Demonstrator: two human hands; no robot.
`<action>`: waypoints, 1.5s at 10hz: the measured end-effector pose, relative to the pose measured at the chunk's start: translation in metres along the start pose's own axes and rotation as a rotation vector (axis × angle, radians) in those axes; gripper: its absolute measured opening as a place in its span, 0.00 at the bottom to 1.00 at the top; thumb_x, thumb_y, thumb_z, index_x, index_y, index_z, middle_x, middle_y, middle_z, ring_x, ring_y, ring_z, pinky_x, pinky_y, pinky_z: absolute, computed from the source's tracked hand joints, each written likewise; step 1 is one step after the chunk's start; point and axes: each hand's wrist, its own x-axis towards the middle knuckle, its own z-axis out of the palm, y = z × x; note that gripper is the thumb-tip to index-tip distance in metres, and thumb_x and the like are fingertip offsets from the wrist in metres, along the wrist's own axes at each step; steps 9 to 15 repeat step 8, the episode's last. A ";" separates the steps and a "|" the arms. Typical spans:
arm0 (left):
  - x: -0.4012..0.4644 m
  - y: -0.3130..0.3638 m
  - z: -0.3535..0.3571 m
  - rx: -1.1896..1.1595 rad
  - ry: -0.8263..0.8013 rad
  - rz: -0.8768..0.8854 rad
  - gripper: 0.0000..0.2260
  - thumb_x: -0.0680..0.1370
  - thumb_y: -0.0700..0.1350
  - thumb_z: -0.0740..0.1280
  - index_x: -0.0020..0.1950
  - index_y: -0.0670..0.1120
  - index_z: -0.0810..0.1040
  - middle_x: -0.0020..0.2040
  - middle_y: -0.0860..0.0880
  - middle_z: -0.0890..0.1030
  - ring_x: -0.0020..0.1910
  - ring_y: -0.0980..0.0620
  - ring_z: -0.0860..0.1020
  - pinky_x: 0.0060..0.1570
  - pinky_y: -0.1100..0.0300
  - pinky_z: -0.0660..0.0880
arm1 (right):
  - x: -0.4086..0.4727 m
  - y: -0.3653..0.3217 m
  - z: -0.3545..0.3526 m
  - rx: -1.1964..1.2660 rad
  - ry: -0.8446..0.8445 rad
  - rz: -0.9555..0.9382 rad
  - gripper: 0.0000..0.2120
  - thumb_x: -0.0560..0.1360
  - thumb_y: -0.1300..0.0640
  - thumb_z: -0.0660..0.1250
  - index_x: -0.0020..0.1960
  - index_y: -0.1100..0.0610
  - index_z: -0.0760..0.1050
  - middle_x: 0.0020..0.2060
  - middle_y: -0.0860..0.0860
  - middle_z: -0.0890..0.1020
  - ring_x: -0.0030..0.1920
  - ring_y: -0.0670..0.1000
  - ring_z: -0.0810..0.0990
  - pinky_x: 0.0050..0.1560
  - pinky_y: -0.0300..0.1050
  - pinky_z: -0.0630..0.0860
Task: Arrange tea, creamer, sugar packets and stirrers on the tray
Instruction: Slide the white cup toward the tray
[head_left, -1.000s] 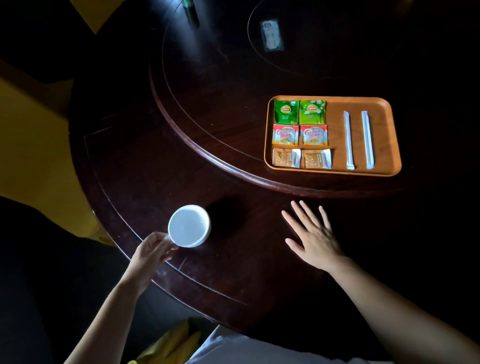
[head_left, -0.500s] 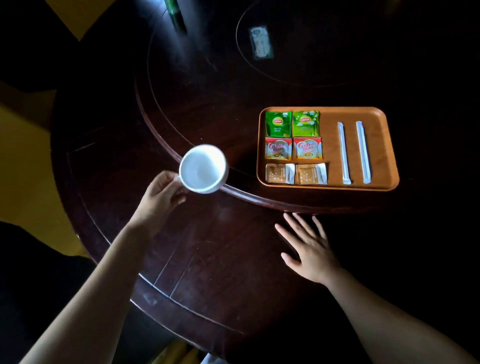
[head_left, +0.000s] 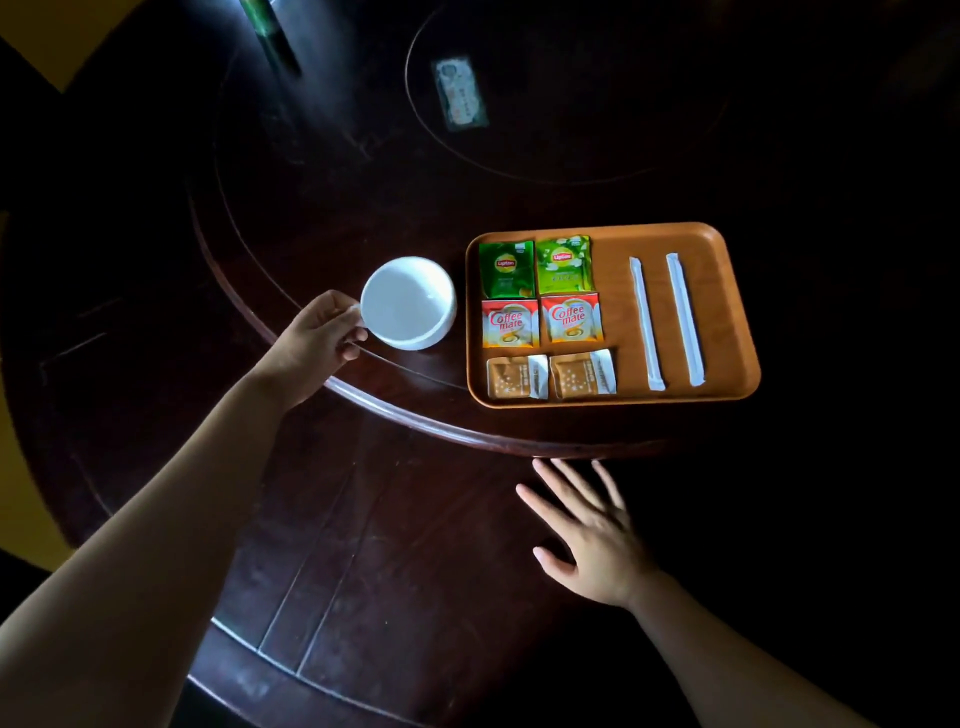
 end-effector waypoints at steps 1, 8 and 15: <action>0.008 -0.003 -0.001 0.043 -0.001 -0.019 0.13 0.79 0.36 0.57 0.37 0.48 0.72 0.35 0.49 0.72 0.31 0.61 0.72 0.29 0.69 0.66 | 0.000 0.000 -0.001 -0.002 -0.007 0.003 0.34 0.68 0.39 0.61 0.72 0.42 0.57 0.74 0.49 0.61 0.75 0.49 0.55 0.72 0.59 0.51; 0.007 -0.021 0.010 0.116 0.184 -0.006 0.10 0.78 0.45 0.61 0.58 0.44 0.74 0.47 0.47 0.80 0.42 0.55 0.78 0.34 0.63 0.69 | 0.001 -0.002 -0.003 -0.027 0.007 -0.017 0.33 0.69 0.39 0.60 0.72 0.42 0.56 0.74 0.50 0.61 0.75 0.50 0.55 0.72 0.60 0.49; 0.007 -0.021 0.010 0.116 0.184 -0.006 0.10 0.78 0.45 0.61 0.58 0.44 0.74 0.47 0.47 0.80 0.42 0.55 0.78 0.34 0.63 0.69 | 0.001 -0.002 -0.003 -0.027 0.007 -0.017 0.33 0.69 0.39 0.60 0.72 0.42 0.56 0.74 0.50 0.61 0.75 0.50 0.55 0.72 0.60 0.49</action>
